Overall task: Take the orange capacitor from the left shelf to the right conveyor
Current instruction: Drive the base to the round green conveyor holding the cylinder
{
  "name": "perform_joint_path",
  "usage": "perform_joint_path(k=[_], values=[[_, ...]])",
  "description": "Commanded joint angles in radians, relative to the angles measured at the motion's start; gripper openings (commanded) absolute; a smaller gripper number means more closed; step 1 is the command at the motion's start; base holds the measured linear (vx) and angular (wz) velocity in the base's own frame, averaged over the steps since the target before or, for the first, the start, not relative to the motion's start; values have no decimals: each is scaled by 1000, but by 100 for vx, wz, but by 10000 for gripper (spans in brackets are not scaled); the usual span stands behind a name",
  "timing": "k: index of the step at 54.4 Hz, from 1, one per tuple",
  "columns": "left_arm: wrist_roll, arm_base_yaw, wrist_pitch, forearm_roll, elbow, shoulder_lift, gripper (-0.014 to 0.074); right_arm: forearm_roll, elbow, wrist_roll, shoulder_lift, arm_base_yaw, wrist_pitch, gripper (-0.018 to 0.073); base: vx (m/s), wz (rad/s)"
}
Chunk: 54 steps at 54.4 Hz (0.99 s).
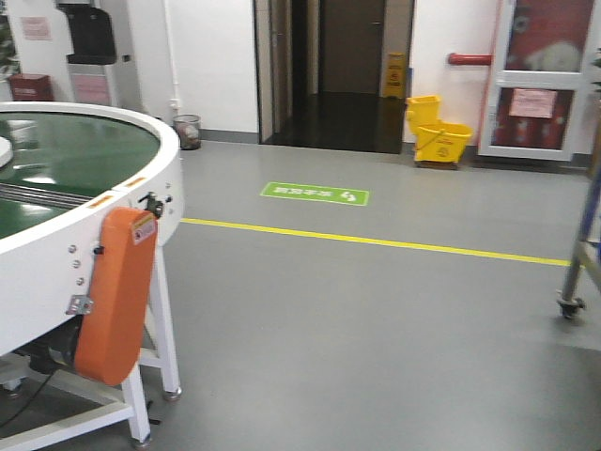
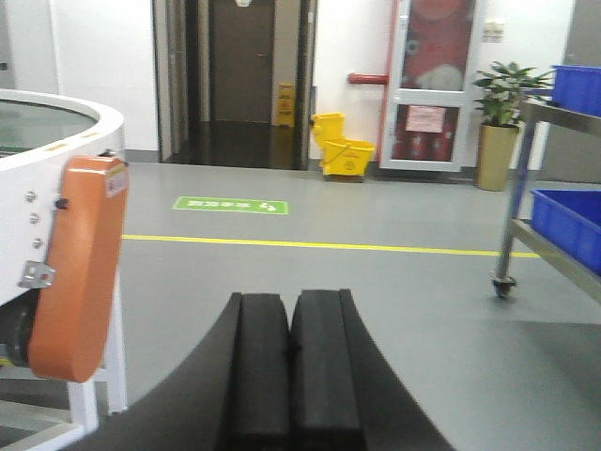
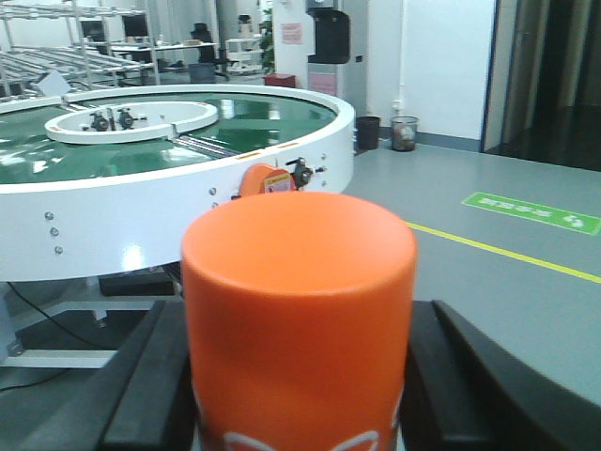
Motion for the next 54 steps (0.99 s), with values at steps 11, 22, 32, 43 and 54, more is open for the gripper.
perform_joint_path(k=[11, 22, 32, 43, 54], values=[[-6, -8, -83, -5, -30, -4, -6, -9, -30, 0, 8, -4, -90, -8, 36, 31], [-6, -8, -83, -5, -30, -4, -6, -9, -30, 0, 8, -4, -90, -8, 36, 27], [-6, -8, -83, -5, -30, -4, -6, -9, -30, 0, 8, -4, -90, -8, 36, 34], [-6, -8, -83, -5, -30, -4, -6, -9, -30, 0, 8, -4, -90, -8, 36, 49], [-6, -8, -83, -5, -30, -4, -6, -9, -30, 0, 8, -4, -90, -8, 37, 65]])
